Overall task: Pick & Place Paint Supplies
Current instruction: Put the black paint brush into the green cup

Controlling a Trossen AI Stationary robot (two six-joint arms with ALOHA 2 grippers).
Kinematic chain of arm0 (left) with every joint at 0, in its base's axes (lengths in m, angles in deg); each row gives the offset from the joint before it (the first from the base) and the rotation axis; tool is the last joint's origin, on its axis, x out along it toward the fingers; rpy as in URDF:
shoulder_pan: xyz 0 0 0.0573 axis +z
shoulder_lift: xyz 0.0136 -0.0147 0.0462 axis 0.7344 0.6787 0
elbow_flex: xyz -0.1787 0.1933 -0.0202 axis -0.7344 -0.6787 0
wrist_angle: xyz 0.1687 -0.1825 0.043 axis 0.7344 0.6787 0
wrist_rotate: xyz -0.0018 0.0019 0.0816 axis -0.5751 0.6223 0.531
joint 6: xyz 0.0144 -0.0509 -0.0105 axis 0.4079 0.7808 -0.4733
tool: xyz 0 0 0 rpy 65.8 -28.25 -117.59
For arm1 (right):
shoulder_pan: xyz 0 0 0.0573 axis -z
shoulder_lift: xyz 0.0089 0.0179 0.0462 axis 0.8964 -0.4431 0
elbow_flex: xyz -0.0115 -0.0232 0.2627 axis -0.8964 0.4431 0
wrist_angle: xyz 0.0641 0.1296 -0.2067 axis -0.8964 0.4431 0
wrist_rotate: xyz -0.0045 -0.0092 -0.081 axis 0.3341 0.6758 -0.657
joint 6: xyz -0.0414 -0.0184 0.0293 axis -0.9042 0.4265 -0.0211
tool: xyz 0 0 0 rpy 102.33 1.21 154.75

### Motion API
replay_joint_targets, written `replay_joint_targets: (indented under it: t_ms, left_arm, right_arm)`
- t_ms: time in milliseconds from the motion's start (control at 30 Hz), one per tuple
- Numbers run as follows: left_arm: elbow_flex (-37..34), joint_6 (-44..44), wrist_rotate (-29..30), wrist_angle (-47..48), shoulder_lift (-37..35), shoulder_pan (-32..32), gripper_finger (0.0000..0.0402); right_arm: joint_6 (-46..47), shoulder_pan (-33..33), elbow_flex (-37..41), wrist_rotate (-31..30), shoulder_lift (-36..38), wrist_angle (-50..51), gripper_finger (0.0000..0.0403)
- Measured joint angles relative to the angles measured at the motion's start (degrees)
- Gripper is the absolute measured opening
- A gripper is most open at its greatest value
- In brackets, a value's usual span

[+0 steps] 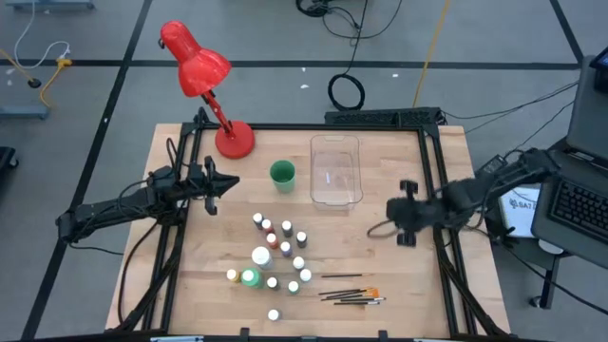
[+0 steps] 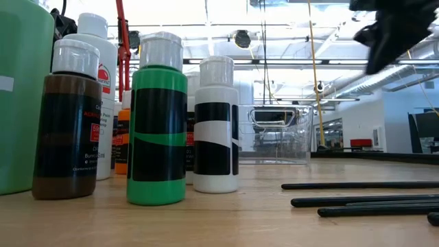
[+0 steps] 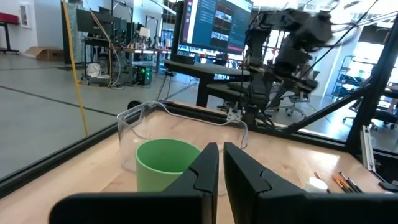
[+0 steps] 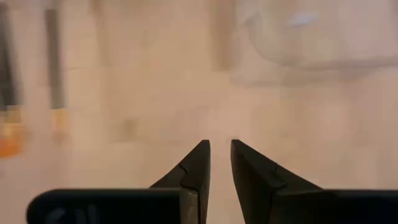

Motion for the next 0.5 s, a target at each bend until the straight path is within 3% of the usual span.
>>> replay_joint_targets:
  t_ms: [233, 500]
  left_arm:
    - [0.0, 0.0, 0.0, 0.0, 0.0, 0.0, 0.0026]
    - [0.0, 0.0, 0.0, 0.0, 0.0, 0.0, 0.0026]
  right_arm:
    - [19.4, -13.7, -2.1, 9.4, -15.3, -1.8, 0.0072]
    - [26.3, -25.0, -4.5, 9.1, -27.2, -18.8, 0.0075]
